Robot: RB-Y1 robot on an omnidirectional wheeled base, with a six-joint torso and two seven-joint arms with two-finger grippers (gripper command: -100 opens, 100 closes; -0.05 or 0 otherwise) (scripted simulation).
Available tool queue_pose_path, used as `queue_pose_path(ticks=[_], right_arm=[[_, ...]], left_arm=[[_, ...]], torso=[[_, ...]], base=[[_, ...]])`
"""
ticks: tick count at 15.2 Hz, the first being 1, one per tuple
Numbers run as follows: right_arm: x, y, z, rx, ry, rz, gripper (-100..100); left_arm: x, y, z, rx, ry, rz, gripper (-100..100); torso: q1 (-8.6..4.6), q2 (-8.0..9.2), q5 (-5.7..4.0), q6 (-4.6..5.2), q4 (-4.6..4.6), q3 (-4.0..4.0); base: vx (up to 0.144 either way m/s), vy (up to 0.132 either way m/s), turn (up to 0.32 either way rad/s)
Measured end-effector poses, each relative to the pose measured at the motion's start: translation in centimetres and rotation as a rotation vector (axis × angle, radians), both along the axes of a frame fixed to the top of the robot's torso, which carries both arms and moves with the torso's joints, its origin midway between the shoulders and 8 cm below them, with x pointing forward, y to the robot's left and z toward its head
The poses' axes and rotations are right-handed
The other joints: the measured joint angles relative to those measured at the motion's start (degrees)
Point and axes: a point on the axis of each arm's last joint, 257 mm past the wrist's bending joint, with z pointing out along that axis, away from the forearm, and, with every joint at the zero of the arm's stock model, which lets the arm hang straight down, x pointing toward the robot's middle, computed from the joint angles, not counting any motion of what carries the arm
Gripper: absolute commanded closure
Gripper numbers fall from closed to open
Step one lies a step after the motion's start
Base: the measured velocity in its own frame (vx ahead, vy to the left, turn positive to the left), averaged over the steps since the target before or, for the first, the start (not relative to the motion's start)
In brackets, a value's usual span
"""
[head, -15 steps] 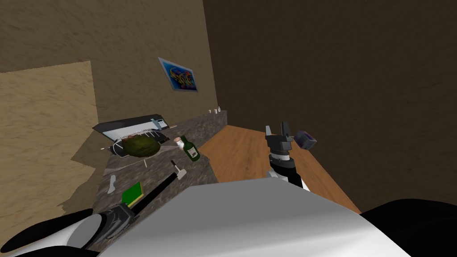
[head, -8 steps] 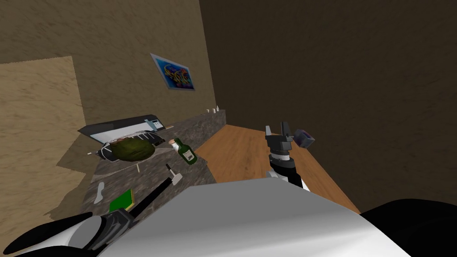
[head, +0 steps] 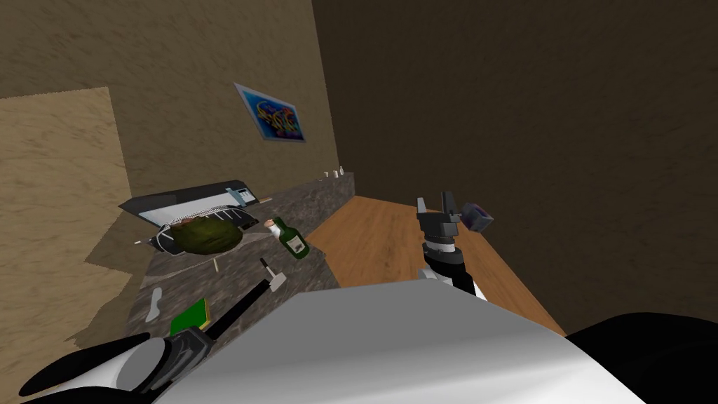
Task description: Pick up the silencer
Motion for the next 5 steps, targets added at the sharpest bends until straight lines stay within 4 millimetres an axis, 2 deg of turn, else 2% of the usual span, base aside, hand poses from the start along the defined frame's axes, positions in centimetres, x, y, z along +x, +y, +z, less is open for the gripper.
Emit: queue_pose_path(ticks=[5], right_arm=[[0.0,0.0,0.0,0.000,0.000,0.000,0]], left_arm=[[-0.2,-0.6,1.6,0.003,0.002,-0.001,100]], torso=[[-0.13,0.01,-0.09,-0.02,0.01,0.01]], base=[[0.006,-0.007,0.020]])
